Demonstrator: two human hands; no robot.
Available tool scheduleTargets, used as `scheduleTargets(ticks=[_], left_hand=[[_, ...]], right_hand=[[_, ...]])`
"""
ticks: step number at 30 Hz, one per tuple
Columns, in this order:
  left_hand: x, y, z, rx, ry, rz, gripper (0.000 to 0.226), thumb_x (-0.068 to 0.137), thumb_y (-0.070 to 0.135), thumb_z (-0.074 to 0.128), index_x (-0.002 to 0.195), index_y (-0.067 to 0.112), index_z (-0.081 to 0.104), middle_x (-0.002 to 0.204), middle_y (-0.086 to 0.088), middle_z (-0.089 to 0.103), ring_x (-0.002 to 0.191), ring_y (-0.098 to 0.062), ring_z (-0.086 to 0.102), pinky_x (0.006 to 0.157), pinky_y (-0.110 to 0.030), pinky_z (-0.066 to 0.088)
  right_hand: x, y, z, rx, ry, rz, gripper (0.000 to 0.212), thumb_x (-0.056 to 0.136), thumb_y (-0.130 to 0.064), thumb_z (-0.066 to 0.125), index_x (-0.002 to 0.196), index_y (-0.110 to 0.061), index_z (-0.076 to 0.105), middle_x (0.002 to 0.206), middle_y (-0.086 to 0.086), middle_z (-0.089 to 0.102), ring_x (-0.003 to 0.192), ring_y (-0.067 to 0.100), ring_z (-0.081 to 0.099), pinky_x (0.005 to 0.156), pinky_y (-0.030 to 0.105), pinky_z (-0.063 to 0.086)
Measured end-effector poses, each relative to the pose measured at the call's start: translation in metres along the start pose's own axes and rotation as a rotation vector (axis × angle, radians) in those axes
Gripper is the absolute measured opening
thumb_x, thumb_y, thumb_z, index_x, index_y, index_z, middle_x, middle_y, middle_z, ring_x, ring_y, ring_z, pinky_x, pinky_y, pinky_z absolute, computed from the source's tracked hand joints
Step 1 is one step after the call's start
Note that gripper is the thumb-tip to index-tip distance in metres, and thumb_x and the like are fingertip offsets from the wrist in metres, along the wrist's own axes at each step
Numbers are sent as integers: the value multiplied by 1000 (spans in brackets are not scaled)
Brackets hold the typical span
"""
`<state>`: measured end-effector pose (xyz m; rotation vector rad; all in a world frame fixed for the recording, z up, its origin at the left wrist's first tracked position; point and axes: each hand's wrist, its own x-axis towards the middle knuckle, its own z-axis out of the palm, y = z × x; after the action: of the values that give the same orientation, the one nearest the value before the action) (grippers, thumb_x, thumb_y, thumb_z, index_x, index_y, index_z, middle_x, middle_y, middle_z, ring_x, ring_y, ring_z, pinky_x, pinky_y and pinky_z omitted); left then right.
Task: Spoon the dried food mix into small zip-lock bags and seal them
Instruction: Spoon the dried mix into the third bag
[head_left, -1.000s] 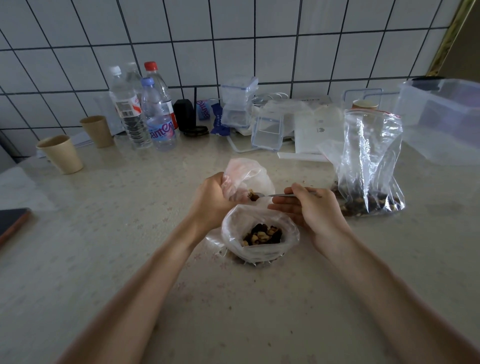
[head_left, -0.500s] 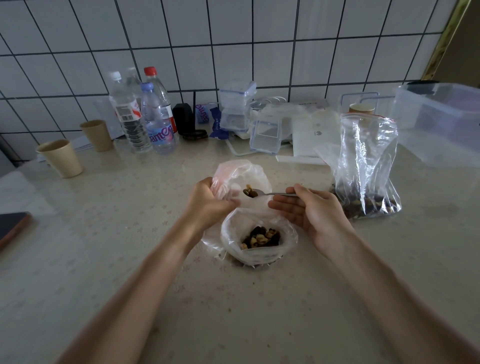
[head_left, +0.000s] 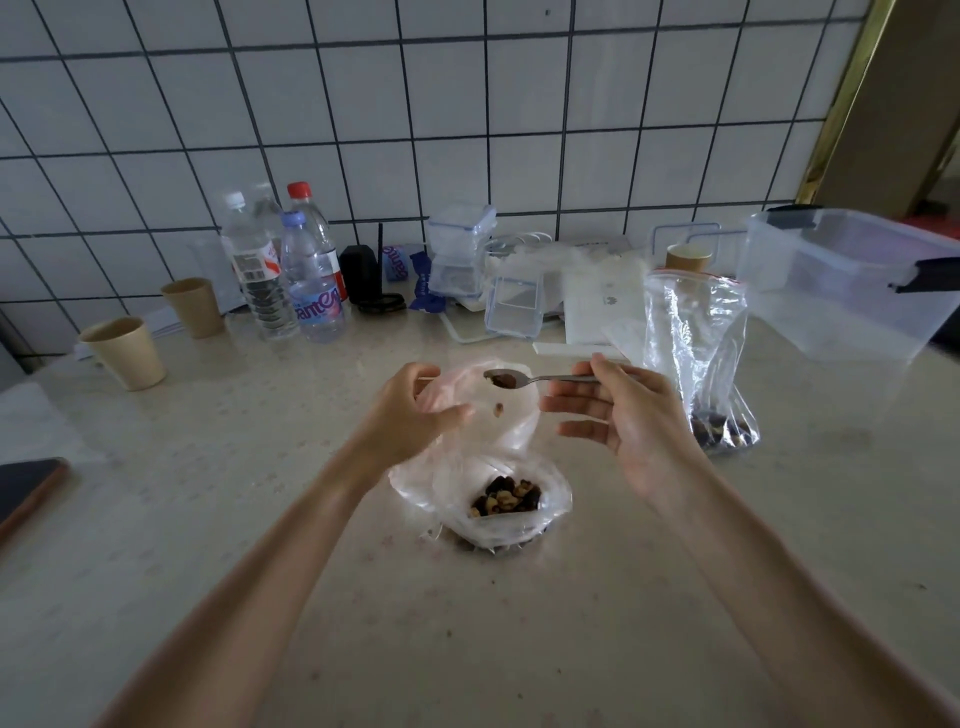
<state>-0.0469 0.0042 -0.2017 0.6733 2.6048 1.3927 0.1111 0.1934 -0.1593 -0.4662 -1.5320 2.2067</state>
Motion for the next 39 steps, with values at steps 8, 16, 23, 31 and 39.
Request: scheduleTargets(ticks=[8,16,23,31,39], left_hand=[[-43,15,-27,106,188,219,31,91,32,76,117,19,68,112,14,67,106,-2,63,93,-29,51],[-107,25,-9,191,108,151,34,97,54,62,69,35,66,59,13,66,61,-3,67,58,-15,40],[-102,21,-3,108,154,149,29,96,26,73,68,20,71,48,13,60,44,-5,62,51,-12,40],[-87,4,0,263,235,188,34,97,36,68,65,25,66,48,10,61,45,-8,61,54,-31,52],[-46,22,-6,278,389,199,45,88,53,71,118,21,60,115,5,62,103,-14,59,83,-30,49]], right_hand=[[-23,-23,-18,-37,-111,-68,29,108,-24,53,99,-2,69,94,25,77,84,39,78,53,34,60],[-57,-5,-33,-247,-226,-97,33,109,-21,50,102,7,65,90,25,76,79,40,77,54,40,62],[-63,0,-40,-649,-343,-485,21,107,-17,54,98,-10,71,88,4,78,84,23,77,56,42,62],[-52,-1,-32,-592,-332,-508,21,108,-16,53,96,-10,70,88,4,78,85,23,77,55,42,62],[-4,5,-9,-449,-21,-304,31,110,-24,47,94,-4,63,80,12,76,74,30,76,48,37,59]])
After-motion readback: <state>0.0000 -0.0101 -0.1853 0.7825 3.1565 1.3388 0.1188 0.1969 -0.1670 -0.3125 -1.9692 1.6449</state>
